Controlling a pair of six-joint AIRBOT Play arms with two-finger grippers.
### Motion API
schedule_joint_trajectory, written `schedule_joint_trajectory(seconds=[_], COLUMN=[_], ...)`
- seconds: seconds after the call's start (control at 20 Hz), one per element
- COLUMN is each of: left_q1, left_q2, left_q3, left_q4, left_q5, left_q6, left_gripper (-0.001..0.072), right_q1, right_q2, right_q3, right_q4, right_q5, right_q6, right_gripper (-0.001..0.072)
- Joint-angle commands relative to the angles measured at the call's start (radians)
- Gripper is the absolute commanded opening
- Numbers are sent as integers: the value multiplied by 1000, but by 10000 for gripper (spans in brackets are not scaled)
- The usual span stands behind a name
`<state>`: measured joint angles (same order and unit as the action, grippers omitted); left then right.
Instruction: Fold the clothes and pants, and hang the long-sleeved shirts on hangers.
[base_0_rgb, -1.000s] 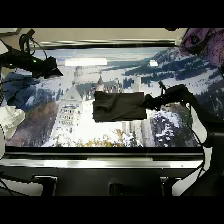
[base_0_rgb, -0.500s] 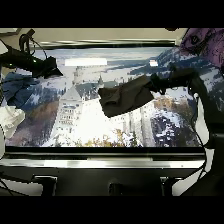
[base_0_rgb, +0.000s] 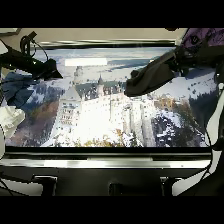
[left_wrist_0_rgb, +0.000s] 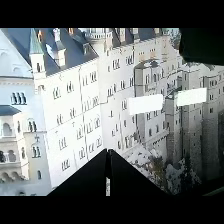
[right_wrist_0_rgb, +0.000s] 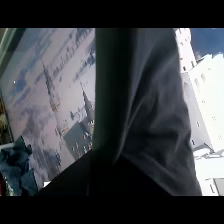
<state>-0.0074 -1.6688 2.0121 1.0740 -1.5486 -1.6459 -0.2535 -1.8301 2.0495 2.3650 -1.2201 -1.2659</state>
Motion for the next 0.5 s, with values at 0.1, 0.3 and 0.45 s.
schedule_joint_trajectory(seconds=[0.1,0.3,0.45], left_q1=[0,0,0], left_q2=[0,0,0], left_q3=[0,0,0], left_q4=[0,0,0], left_q5=[-26,-37,-46], left_q6=[0,-4,-3], left_gripper=[18,18,18], right_q1=[-115,-201,-263], right_q2=[66,100,112], right_q3=[24,24,15], right_q4=[-86,-252,-386], right_q5=[18,5,-100], right_q6=[105,175,209], right_gripper=[35,36,37])
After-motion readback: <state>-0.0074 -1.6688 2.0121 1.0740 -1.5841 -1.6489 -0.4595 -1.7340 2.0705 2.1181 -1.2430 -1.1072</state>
